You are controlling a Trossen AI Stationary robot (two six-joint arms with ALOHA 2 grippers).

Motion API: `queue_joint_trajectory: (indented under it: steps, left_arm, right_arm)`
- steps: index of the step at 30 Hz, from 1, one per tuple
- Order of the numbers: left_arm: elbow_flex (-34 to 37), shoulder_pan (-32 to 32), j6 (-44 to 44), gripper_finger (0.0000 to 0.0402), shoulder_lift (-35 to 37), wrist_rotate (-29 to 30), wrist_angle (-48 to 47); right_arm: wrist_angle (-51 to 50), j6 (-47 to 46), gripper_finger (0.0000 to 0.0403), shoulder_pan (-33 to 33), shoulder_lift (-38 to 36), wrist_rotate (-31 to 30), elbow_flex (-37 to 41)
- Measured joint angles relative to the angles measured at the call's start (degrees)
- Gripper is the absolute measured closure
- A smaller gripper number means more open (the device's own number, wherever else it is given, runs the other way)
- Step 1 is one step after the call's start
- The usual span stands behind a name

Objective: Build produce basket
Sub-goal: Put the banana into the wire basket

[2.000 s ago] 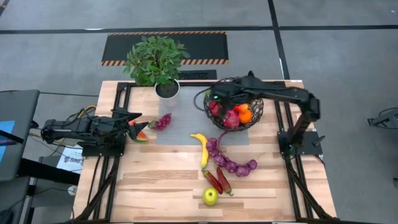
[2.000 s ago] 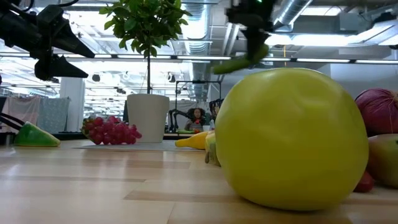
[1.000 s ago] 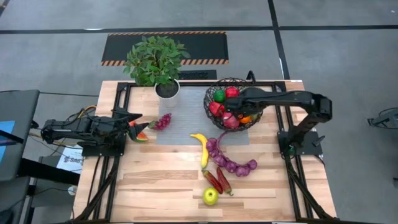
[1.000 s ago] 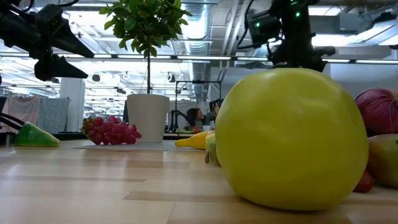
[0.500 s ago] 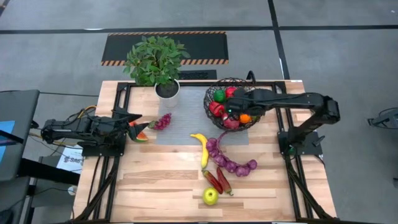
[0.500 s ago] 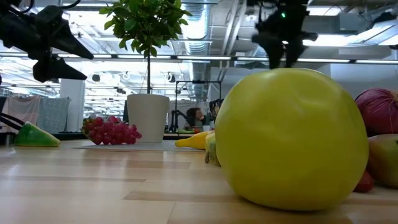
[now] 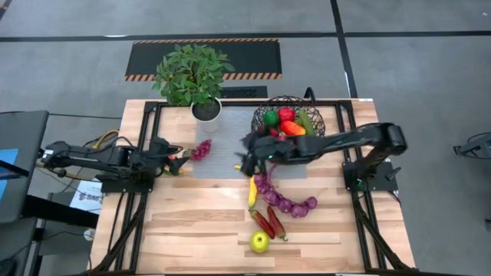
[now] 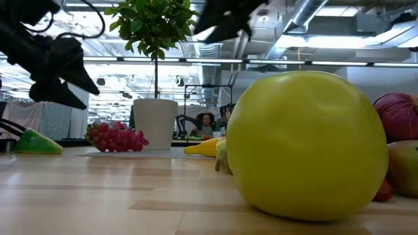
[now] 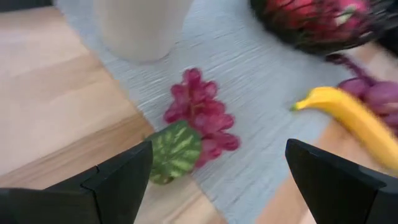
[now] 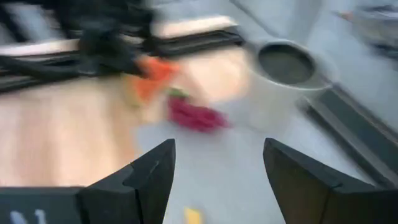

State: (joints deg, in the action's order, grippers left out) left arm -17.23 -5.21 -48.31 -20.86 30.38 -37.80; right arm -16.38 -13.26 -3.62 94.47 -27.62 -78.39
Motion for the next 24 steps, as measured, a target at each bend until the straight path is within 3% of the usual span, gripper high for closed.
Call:
queue_joint_trajectory:
  steps: [4, 7, 14, 20, 24]
  left_arm:
    - [0.0, 0.0, -2.6, 0.0047, -3.4, 0.3, -0.2]
    - [0.1, 0.0, -3.0, 0.0047, -5.0, -1.6, 0.0]
    - [0.1, 0.0, -2.4, 0.0047, -5.3, -3.1, -0.5]
    - [0.1, 0.0, -2.4, 0.0047, -5.3, -1.6, -0.2]
    - [0.1, 0.0, -2.4, 0.0047, -5.3, -1.6, -0.2]
  right_arm:
    - [11.9, 4.6, 0.0138, 0.8, 7.6, 8.1, 0.1]
    - [13.5, 3.4, 0.0138, 1.2, 12.3, 10.9, -0.3]
    - [-8.5, -10.1, 0.0138, 1.1, 16.7, 10.8, -2.8]
    - [-17.5, -14.5, 0.0138, 0.9, 18.9, 10.9, -2.9]
    - [-17.3, -15.4, 0.0138, 0.5, 21.0, 10.6, -3.2]
